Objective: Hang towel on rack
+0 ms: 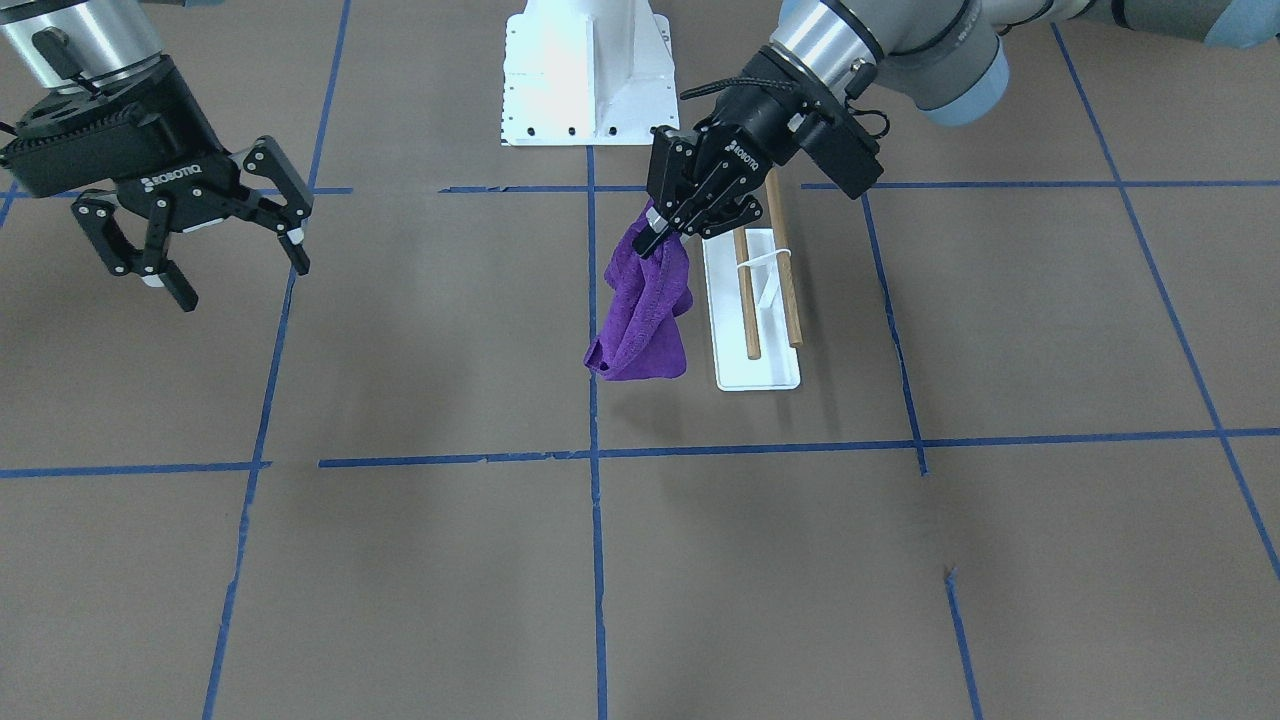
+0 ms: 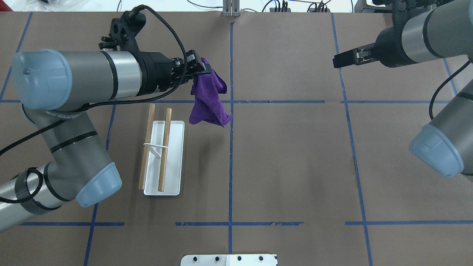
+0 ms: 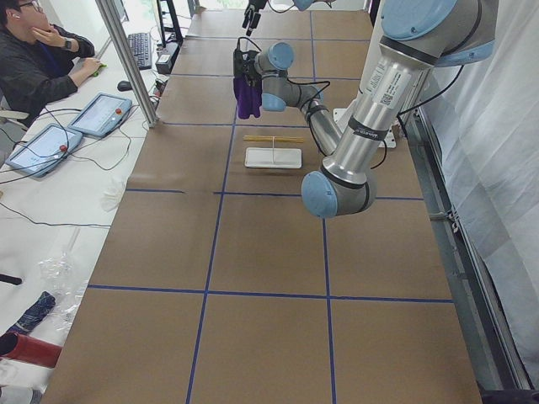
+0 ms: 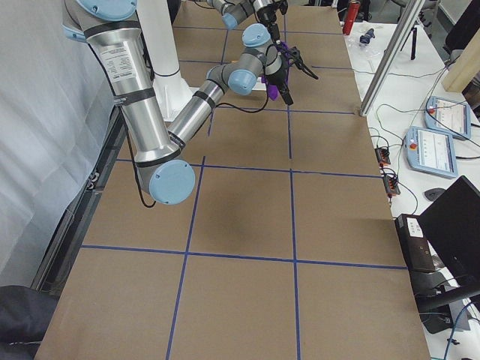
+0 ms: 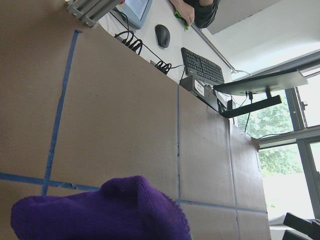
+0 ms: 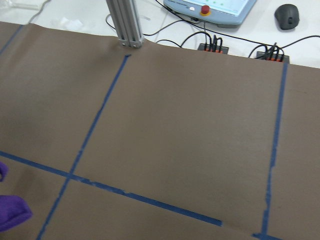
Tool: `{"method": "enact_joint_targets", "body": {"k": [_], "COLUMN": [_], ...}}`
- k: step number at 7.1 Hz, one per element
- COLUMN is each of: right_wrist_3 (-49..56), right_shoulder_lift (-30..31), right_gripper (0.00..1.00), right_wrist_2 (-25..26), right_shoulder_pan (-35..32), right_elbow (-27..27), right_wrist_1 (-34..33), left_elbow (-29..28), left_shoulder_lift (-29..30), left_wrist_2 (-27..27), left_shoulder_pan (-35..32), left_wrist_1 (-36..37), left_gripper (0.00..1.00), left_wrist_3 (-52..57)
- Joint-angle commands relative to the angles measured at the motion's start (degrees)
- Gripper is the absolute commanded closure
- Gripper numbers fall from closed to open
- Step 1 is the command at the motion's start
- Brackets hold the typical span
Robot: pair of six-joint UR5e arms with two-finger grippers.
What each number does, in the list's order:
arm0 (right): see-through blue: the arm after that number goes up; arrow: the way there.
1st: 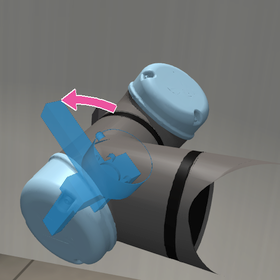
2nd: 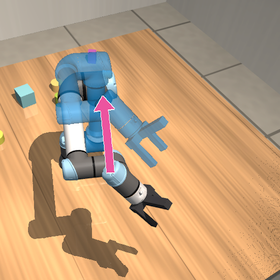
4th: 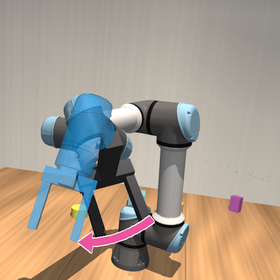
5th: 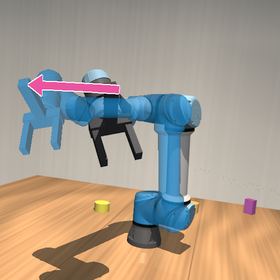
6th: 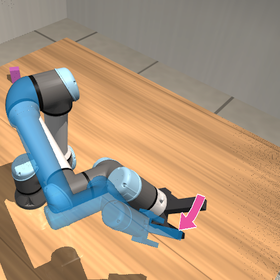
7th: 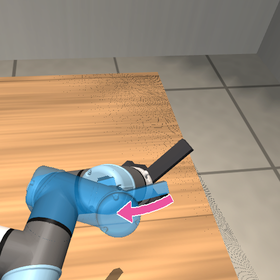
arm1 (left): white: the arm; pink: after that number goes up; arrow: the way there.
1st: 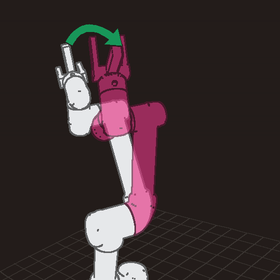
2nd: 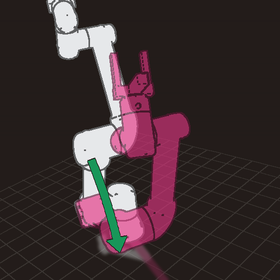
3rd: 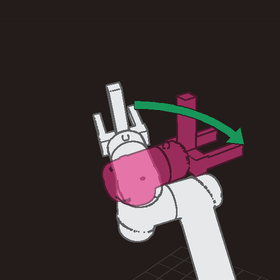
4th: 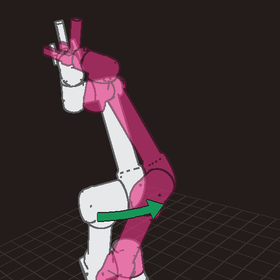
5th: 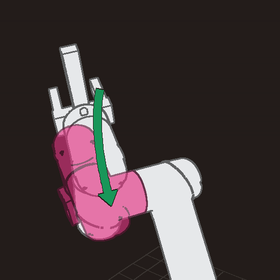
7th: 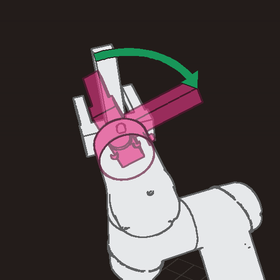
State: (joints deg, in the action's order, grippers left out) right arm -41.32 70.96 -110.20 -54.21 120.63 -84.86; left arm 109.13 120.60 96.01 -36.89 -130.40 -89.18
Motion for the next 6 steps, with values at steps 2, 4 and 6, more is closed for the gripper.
{"method": "enact_joint_targets", "body": {"k": [2, 4, 6], "right_wrist_3": [17.36, 25.38, 27.00], "right_shoulder_lift": [4.95, 6.30, 6.65], "right_gripper": [0.00, 0.00, 0.00], "right_wrist_2": [-0.89, -10.60, -12.32], "right_shoulder_pan": [-6.49, -14.21, -15.84], "right_elbow": [-1.27, -7.14, -8.05], "right_wrist_1": [-10.31, -10.59, -10.59], "left_elbow": [7.05, 8.01, 14.66], "left_shoulder_lift": [-0.54, -4.12, -7.12], "left_wrist_2": [-11.41, -17.83, -19.19], "left_shoulder_pan": [3.74, 6.73, 10.94], "left_wrist_1": [18.14, 21.31, 25.87], "left_gripper": [1.00, 1.00, 1.00], "left_wrist_3": [12.34, 14.28, 14.29]}}
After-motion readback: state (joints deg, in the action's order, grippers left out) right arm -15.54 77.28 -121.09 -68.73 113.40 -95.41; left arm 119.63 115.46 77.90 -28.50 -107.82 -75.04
